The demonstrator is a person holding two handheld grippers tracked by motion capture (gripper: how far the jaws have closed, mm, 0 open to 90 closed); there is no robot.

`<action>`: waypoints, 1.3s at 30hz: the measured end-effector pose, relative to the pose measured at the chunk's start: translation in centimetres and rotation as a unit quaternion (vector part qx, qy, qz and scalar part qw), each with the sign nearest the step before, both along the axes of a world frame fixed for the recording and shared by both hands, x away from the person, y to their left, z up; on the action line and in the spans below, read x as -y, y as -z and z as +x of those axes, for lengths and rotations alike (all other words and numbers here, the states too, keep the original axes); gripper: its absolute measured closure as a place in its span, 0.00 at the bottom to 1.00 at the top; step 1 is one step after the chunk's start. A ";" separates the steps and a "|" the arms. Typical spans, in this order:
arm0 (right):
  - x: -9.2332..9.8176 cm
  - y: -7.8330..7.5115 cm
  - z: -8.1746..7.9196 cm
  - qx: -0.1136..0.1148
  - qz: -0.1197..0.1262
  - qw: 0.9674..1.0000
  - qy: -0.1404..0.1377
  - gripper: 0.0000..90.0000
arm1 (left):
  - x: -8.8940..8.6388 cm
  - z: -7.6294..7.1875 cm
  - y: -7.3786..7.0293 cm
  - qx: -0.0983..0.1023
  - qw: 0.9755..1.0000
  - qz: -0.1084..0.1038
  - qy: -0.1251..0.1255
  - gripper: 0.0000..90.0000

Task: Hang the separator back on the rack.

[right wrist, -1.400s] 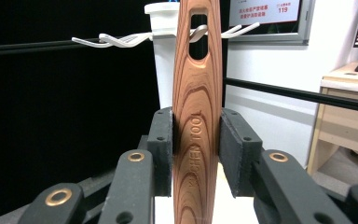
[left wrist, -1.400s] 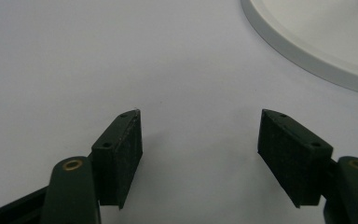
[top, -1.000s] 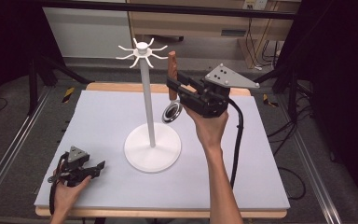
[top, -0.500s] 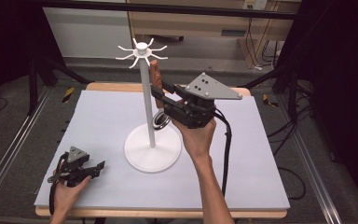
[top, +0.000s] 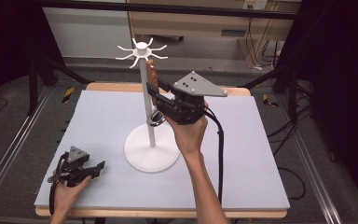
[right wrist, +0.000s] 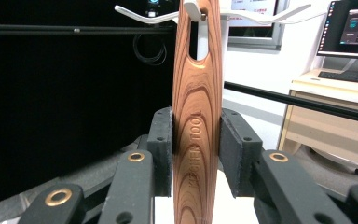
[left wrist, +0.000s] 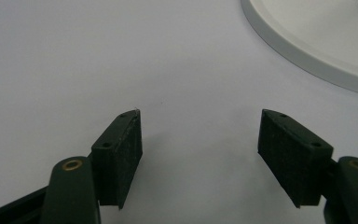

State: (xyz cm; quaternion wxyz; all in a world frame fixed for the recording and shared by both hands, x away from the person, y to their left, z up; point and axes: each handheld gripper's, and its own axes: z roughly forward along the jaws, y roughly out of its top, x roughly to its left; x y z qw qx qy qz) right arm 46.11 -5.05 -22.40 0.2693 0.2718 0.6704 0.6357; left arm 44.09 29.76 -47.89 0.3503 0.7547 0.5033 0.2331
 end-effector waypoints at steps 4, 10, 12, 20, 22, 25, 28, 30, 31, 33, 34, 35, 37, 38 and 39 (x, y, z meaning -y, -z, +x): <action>-0.5 0.1 0.3 0.001 -0.001 1.000 0.008 0.75 | 0.0 0.0 0.0 0.000 1.000 0.001 0.000 0.33; -0.6 0.1 0.3 0.003 -0.004 1.000 0.008 0.74 | 0.0 0.0 0.0 0.000 1.000 -0.001 0.000 0.33; -0.4 0.2 0.1 0.004 -0.001 1.000 0.006 0.69 | 0.0 0.0 0.0 0.000 1.000 -0.001 -0.001 0.33; 2.0 2.0 -1.0 0.000 0.013 1.000 0.006 0.54 | 0.2 0.0 0.1 -0.001 1.000 0.003 0.002 0.33; 3.2 2.8 -1.3 -0.008 0.022 1.000 0.008 0.49 | 0.2 0.0 0.1 -0.001 1.000 0.003 0.002 0.33; 4.8 4.2 -1.7 -0.016 0.026 0.999 0.022 0.43 | 0.2 0.0 0.1 -0.001 1.000 0.002 0.001 0.33; 6.4 5.8 -1.9 -0.021 0.023 0.999 0.041 0.38 | 0.2 0.0 0.1 -0.003 1.000 0.003 0.002 0.33; 7.4 6.8 -2.0 -0.027 0.021 0.998 0.053 0.36 | 0.3 0.0 0.1 -0.002 1.000 0.002 0.002 0.33; 8.1 7.5 -2.0 -0.033 0.020 0.998 0.059 0.35 | 0.3 0.0 0.1 -0.002 1.000 0.003 0.002 0.33; 9.1 8.7 -2.0 -0.045 0.016 0.996 0.070 0.33 | 0.4 0.0 0.1 -0.003 1.000 0.004 0.004 0.33; 9.6 9.2 -2.0 -0.049 0.016 0.996 0.076 0.32 | 0.4 0.0 0.1 -0.002 1.000 0.005 0.005 0.33; 10.0 9.7 -2.0 -0.052 0.016 0.996 0.078 0.32 | 0.4 -0.1 0.1 -0.003 1.000 0.003 0.005 0.33; 11.0 10.9 -2.0 -0.067 0.021 0.994 0.083 0.31 | 0.5 -0.1 0.1 -0.003 1.000 0.003 0.006 0.34; 11.3 11.3 -2.0 -0.071 0.020 0.994 0.084 0.31 | 0.5 -0.1 0.1 -0.003 1.000 0.001 0.007 0.34; 11.8 12.1 -2.0 -0.078 0.016 0.993 0.088 0.30 | 0.5 -0.1 0.1 -0.002 1.000 0.000 0.007 0.35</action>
